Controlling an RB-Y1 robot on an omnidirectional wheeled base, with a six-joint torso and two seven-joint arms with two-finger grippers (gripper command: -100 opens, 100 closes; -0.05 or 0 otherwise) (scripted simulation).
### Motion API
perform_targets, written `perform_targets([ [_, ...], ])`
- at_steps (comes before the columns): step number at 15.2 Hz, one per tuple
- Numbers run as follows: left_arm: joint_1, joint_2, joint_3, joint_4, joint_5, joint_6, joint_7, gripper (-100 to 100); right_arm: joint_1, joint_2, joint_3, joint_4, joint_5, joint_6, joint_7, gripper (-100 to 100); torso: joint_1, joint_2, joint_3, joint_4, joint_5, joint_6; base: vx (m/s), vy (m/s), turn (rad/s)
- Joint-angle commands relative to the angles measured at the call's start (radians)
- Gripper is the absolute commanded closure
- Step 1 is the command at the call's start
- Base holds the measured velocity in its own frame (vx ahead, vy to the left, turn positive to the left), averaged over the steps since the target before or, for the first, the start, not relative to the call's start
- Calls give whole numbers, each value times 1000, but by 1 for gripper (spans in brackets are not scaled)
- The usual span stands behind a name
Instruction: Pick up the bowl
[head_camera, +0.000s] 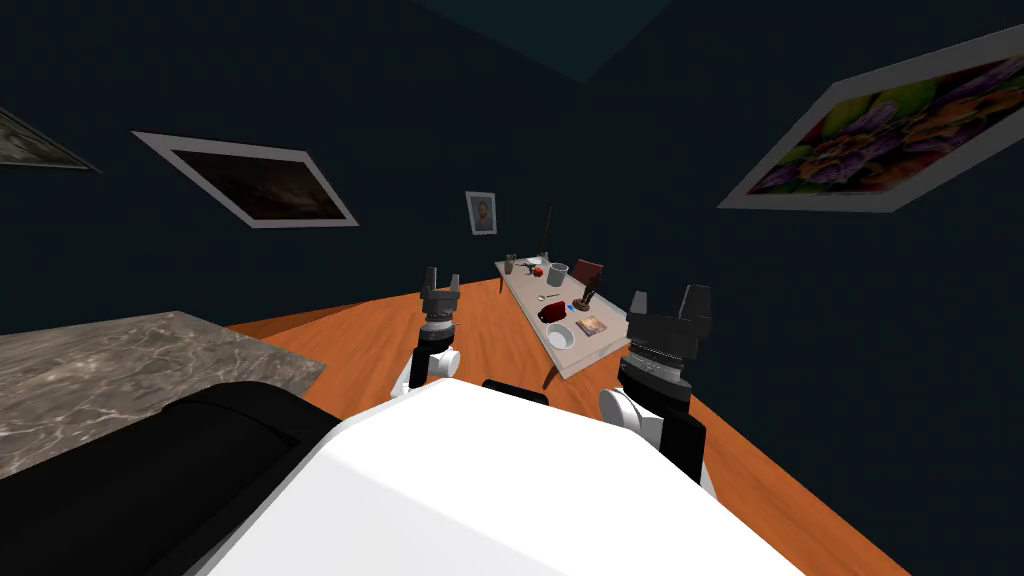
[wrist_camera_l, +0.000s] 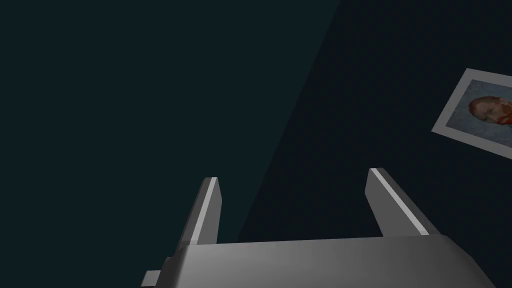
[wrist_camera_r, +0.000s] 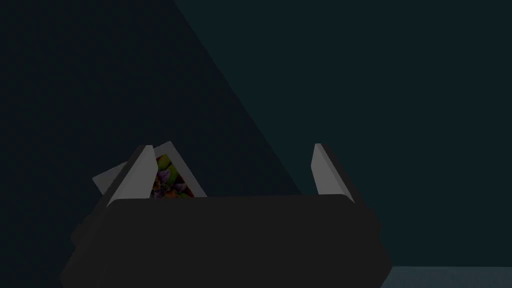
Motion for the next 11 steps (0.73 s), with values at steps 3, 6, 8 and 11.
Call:
perform_targets([
  [3, 0, 0, 0, 0, 0, 0, 0, 0, -10, -70, 18, 37, 19, 11, 13, -100, 0, 0, 0, 0, 0, 0, 6, 10, 47],
  [6, 0, 0, 0, 0, 0, 0, 0, 0, -20, -118, 37, 78, 39, 22, 27, -100, 1, -1, -1, 0, 0, 0, 14, 20, 61],
  [8, 0, 0, 0, 0, 0, 0, 0, 0, -26, -143, 49, 102, 52, 30, 35, -100, 2, -2, -1, 0, 0, 0, 18, 31, 93],
  [11, 0, 0, 0, 0, 0, 0, 0, 0, -41, -198, 77, 160, 81, 46, 55, -100, 2, -2, -1, -1, 0, -1, 18, 32, 97],
])
